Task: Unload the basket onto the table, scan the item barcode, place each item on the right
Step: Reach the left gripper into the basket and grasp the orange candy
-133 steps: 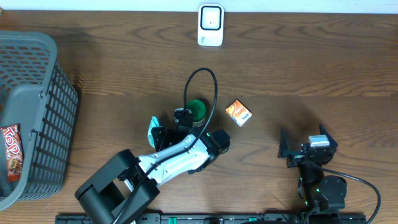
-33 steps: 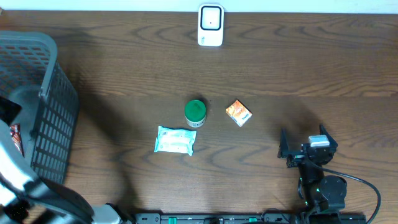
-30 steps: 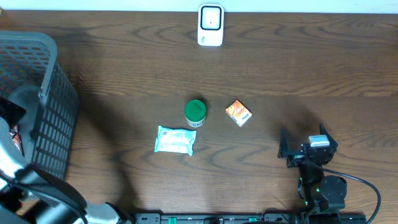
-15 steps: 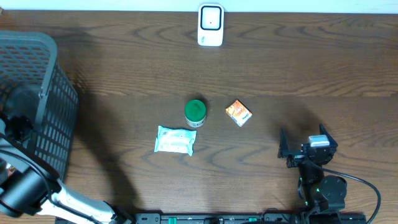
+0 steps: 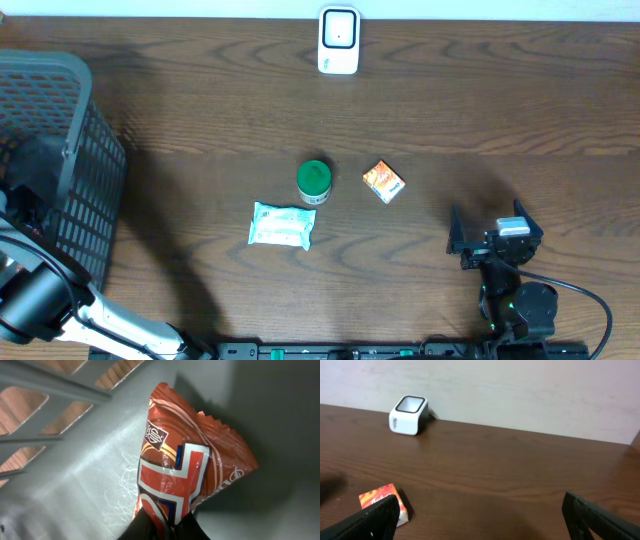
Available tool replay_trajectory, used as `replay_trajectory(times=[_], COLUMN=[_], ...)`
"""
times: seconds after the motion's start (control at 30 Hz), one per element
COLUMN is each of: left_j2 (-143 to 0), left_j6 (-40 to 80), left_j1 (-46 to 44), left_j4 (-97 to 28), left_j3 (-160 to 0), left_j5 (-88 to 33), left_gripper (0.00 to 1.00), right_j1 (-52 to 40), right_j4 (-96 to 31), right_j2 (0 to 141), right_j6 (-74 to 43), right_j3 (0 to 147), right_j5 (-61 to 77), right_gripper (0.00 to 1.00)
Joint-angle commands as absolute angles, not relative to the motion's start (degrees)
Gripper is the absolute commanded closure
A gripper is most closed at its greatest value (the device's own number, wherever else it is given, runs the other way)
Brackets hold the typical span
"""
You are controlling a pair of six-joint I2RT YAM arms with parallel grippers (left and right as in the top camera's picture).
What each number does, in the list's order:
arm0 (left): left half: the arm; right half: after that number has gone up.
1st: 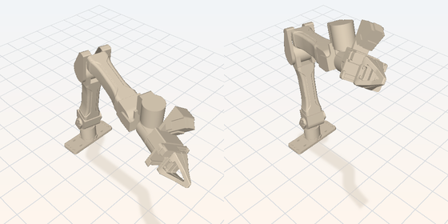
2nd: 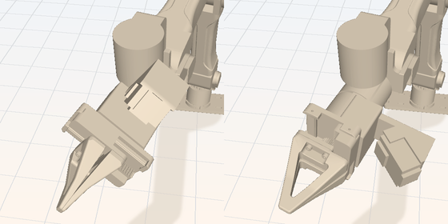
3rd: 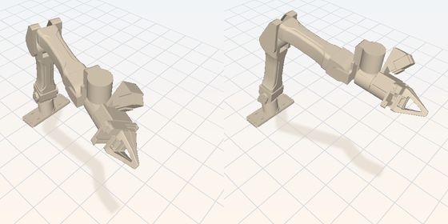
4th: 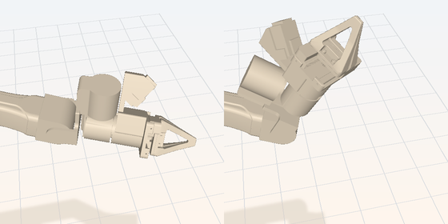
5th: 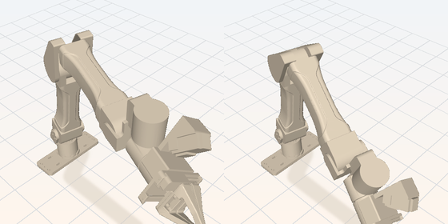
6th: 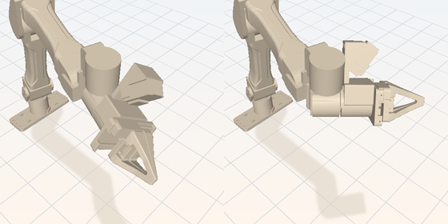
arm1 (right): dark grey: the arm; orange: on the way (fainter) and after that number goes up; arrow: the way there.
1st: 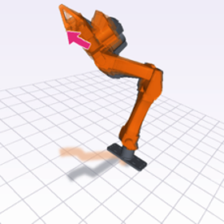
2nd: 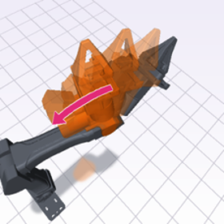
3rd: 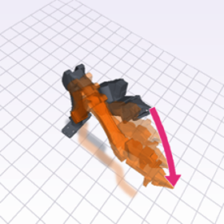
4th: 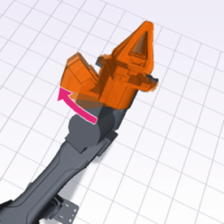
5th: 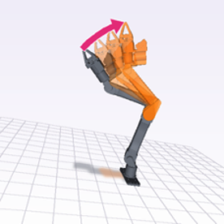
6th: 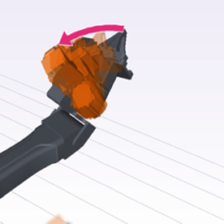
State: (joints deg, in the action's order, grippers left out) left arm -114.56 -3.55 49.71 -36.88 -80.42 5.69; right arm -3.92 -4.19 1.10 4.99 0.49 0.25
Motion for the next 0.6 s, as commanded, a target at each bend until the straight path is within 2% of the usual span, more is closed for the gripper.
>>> replay_trajectory(times=[0.0, 0.1, 0.17, 0.4, 0.47, 0.57], left_j2=[-113.7, -107.2, -101.9, -81.4, -74.4, -70.1], left_j6=[-1.2, 4.8, 10.3, 16.6, 21.6, 21.5], left_j1=[49.2, 48.2, 47.7, 44.6, 40.4, 30.6], left_j4=[-40.3, -41.2, -40.9, -40.7, -40.6, -40.9], left_j3=[-82.7, -89.4, -94.3, -104.8, -104.8, -104.7], left_j5=[-7.8, -19.9, -23.8, -25.1, -25.8, -31.2], left_gripper=[0.93, 0.93, 0.93, 0.93, 0.93, 0.93], right_j1=[-3.4, -3.4, -3.4, -3.4, -3.4, -3.4], right_j4=[-4.3, -4.3, -4.3, -4.3, -4.3, -4.3], right_j2=[1.0, 1.0, 1.0, 1.0, 1.0, 1.0], right_j6=[4.3, 4.3, 4.3, 4.3, 4.3, 4.3], right_j3=[0.3, 0.3, 0.3, 0.3, 0.3, 0.3], right_j5=[0.3, 0.3, 0.3, 0.3, 0.3, 0.3], right_gripper=[0.01, 0.01, 0.01, 0.01, 0.01, 0.01])
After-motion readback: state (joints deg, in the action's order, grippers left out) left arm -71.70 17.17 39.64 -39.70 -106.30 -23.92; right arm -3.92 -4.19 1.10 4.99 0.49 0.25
